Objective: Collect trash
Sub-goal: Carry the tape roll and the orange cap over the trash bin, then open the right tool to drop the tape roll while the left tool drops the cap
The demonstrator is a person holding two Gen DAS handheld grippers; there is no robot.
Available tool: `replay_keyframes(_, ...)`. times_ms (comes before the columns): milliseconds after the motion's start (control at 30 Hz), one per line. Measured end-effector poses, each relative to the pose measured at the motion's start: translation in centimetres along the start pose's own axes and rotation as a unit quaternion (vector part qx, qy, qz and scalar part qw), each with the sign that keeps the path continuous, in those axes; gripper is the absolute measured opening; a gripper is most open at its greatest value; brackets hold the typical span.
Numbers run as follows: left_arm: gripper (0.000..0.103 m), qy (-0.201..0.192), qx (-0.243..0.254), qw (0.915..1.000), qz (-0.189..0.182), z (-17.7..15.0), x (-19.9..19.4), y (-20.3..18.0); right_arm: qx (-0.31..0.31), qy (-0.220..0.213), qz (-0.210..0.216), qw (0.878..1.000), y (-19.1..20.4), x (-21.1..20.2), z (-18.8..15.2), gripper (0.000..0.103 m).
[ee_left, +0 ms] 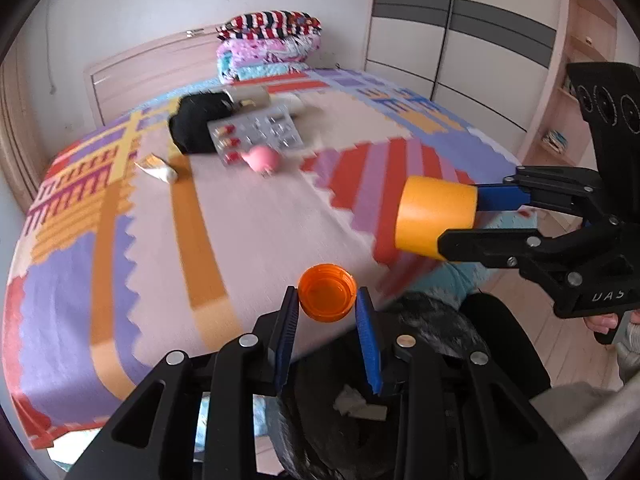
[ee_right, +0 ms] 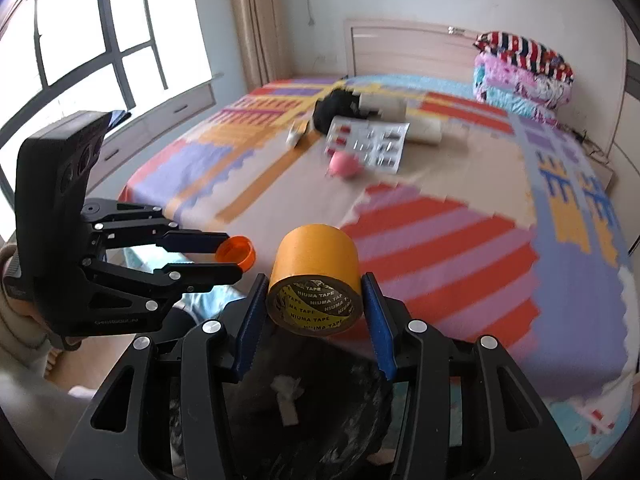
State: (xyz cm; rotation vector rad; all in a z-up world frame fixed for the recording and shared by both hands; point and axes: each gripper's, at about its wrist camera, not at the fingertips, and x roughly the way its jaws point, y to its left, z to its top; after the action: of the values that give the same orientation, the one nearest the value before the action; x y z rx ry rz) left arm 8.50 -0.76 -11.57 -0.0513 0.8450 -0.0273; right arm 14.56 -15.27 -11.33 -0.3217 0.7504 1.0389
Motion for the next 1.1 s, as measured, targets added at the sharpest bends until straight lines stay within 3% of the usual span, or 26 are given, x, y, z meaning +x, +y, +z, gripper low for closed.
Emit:
replay_keyframes(467,0.028,0.074,-0.032,0.9962,-0.034,-5.2,3.7,-1.4,0.007,0.082,0.043,0.996,0.7,3.1,-5.8,0.047)
replay_keyframes(800,0.028,0.117,-0.027,0.9926,-0.017,-7.2,6.9,-1.8,-0.005,0.14,0.013,0.99,1.1,6.4,-8.8,0.047)
replay_keyframes(1100,0.029,0.136,-0.034,0.99,-0.013,-7.8,8.0,-2.1,-0.001,0.164,0.015,0.986,1.6,7.6,-10.0,0.047)
